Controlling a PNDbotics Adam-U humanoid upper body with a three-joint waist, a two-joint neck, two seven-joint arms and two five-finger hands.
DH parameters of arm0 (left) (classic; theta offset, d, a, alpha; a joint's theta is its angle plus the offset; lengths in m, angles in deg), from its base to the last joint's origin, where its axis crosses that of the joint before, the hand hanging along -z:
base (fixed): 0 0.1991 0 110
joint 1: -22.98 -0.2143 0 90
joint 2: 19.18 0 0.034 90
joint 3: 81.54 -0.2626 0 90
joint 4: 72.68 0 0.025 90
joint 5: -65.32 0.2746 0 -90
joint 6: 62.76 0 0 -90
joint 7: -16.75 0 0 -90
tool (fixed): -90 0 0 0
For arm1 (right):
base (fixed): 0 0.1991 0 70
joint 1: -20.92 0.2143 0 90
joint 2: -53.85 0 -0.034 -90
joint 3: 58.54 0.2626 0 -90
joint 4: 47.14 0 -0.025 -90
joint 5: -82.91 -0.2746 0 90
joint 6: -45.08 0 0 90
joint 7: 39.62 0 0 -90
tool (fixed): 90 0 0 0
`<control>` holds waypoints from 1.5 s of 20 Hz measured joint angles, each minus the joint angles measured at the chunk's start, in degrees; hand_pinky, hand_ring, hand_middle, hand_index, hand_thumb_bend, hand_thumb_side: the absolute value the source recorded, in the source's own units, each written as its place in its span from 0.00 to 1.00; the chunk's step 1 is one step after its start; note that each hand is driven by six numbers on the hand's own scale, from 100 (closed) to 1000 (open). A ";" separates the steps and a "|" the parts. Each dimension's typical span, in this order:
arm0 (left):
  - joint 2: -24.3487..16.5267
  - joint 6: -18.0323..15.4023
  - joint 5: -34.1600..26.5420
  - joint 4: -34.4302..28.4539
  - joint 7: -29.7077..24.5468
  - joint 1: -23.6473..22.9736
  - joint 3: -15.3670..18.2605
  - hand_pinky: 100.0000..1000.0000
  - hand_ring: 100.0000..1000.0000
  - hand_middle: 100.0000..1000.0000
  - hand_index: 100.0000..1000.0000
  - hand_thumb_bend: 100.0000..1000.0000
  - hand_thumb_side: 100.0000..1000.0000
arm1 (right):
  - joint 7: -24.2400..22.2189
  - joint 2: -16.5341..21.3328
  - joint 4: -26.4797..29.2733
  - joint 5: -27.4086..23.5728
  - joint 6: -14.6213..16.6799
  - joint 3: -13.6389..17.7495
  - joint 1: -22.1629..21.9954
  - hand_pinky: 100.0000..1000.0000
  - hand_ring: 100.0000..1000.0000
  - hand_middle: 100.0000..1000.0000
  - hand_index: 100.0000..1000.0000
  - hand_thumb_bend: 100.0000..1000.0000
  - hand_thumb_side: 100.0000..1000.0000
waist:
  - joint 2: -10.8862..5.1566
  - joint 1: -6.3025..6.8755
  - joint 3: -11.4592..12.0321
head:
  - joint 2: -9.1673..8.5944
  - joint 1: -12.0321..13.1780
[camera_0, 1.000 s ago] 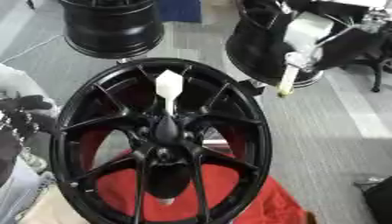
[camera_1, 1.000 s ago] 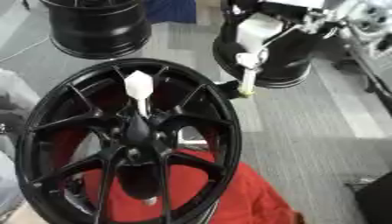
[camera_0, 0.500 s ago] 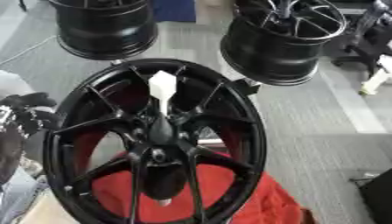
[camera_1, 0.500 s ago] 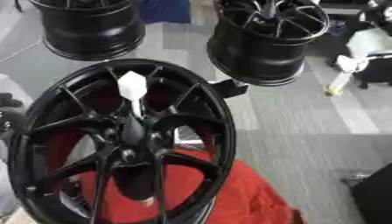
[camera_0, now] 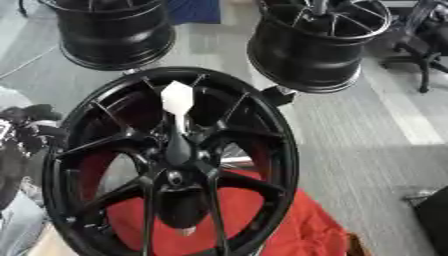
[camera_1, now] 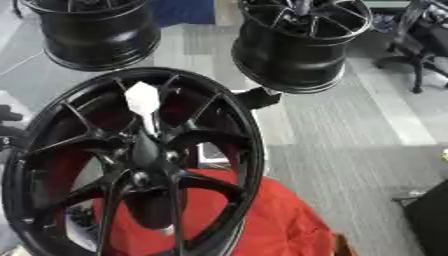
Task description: Pull the pin out of the wheel hub.
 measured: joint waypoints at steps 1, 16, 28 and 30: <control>0.00 -0.02 0.00 0.00 0.01 0.00 0.00 0.53 0.57 0.64 0.76 0.00 0.87 | 2.67 -1.48 -0.17 0.01 -0.87 0.79 0.00 0.82 0.84 0.80 0.91 0.00 0.33 | 0.00 0.13 -0.22 | 0.00 -0.06; 0.42 -0.11 -0.33 0.00 0.05 -0.02 -0.02 0.53 0.57 0.64 0.76 0.00 0.87 | 21.90 -11.36 4.14 -9.28 1.48 2.06 1.03 0.66 0.75 0.71 0.83 0.00 0.47 | -1.11 0.59 -0.14 | 0.00 -1.05; 0.56 -0.09 -0.75 0.00 -0.23 0.00 -0.37 0.53 0.57 0.64 0.76 0.00 0.86 | 31.98 -15.10 4.42 -18.71 11.56 -8.72 1.74 0.52 0.59 0.62 0.82 0.00 0.49 | -1.18 0.69 0.25 | 0.00 -0.93; 0.56 -0.12 -0.75 0.00 -0.32 0.00 -0.40 0.53 0.57 0.64 0.76 0.00 0.86 | 32.80 -15.73 4.42 -19.23 12.61 -11.12 1.54 0.52 0.58 0.61 0.81 0.00 0.50 | -1.08 0.66 0.22 | 0.00 -0.89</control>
